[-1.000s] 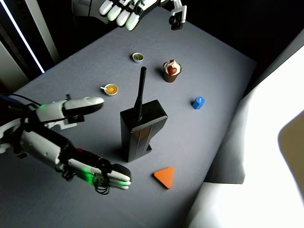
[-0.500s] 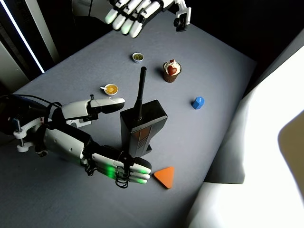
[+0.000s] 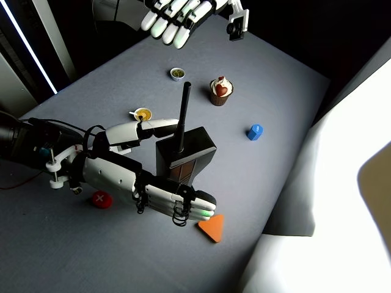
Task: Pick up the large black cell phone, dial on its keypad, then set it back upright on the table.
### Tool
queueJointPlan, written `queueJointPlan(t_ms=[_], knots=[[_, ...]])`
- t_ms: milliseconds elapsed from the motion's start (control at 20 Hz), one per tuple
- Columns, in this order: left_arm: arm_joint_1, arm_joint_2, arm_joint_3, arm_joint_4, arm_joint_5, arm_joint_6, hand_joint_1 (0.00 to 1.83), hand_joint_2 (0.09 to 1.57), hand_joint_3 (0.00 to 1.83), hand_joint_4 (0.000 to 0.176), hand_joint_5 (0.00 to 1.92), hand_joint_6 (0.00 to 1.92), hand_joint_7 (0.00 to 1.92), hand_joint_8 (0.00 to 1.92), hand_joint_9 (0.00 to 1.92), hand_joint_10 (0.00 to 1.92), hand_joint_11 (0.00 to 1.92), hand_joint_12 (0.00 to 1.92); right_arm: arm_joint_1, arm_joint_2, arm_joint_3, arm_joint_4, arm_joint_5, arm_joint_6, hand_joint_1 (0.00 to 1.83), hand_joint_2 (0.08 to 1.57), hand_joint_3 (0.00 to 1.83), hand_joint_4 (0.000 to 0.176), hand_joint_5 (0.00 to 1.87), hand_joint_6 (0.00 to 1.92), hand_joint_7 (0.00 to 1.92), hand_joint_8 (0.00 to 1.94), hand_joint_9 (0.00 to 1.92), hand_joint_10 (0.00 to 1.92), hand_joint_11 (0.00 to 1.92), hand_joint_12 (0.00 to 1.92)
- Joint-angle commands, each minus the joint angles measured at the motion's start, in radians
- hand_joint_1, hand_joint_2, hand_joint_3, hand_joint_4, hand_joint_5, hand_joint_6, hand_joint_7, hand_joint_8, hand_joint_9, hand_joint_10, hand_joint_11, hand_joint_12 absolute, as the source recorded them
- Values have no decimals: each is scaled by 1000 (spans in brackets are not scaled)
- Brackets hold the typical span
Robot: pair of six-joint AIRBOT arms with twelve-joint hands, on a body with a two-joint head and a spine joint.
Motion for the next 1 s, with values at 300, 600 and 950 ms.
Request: queueJointPlan(t_ms=[300, 600, 950], knots=[[-22, 2, 0, -106, -60, -3, 11, 1230, 0, 0, 195, 1, 221, 1, 194, 2, 0, 557, 17, -1, 38, -53, 92, 21, 1083, 998, 3, 0, 408, 11, 267, 8, 229, 11, 0, 828], [-23, 2, 1, -105, -61, -1, 0, 1237, 1, 0, 188, 0, 207, 2, 179, 0, 0, 502, 15, -1, 50, -61, 89, 22, 1320, 1171, 6, 0, 589, 31, 641, 41, 734, 111, 437, 1259], [-24, 3, 1, -109, -63, 2, 28, 1237, 0, 0, 188, 1, 200, 1, 175, 1, 0, 525, 14, 11, 48, -90, 90, 22, 1488, 1111, 1, 0, 925, 876, 883, 992, 944, 1114, 895, 1544]])
